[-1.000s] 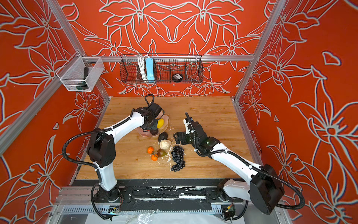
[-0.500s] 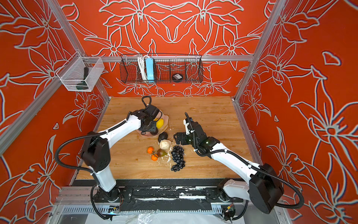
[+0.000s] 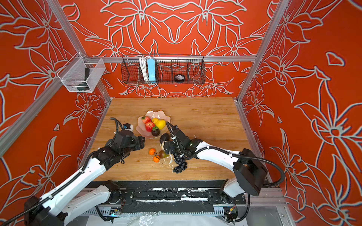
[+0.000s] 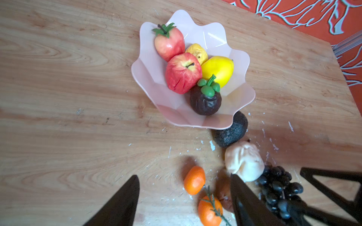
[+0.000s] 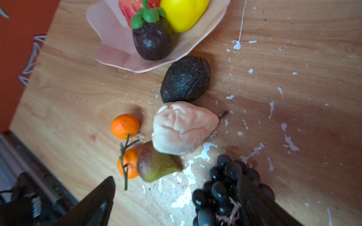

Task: Arrange fruit in a fruit bowl
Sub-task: Move the fruit to the fruit bowl.

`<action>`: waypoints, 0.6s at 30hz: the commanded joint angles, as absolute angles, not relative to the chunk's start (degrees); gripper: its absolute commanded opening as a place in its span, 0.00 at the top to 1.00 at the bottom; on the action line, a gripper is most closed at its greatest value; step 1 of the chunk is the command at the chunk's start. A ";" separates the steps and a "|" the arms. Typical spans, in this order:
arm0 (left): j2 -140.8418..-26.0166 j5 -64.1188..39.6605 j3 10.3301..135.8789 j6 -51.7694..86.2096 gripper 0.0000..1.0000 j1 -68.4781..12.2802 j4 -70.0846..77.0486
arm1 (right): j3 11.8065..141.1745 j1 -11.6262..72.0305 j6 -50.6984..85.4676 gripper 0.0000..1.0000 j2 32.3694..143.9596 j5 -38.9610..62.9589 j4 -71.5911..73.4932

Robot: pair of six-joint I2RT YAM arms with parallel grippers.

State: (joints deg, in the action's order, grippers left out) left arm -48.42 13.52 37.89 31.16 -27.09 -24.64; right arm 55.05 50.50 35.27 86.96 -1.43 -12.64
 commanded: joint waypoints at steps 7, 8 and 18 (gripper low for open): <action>-35.13 15.61 27.95 30.78 0.20 -27.29 -18.55 | 61.62 52.95 36.77 0.02 96.37 -5.20 -14.98; -35.11 15.49 27.79 30.82 0.19 -27.35 -18.39 | 62.02 52.99 36.82 0.02 96.78 -5.73 -15.07; -37.34 13.63 28.71 30.76 0.18 -27.31 -18.46 | 69.40 53.69 35.52 0.02 105.36 -11.60 -20.89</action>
State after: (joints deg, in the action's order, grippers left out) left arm -37.52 13.74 27.86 30.85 -27.09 -19.27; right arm 67.94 53.15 35.00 103.42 -7.66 -17.04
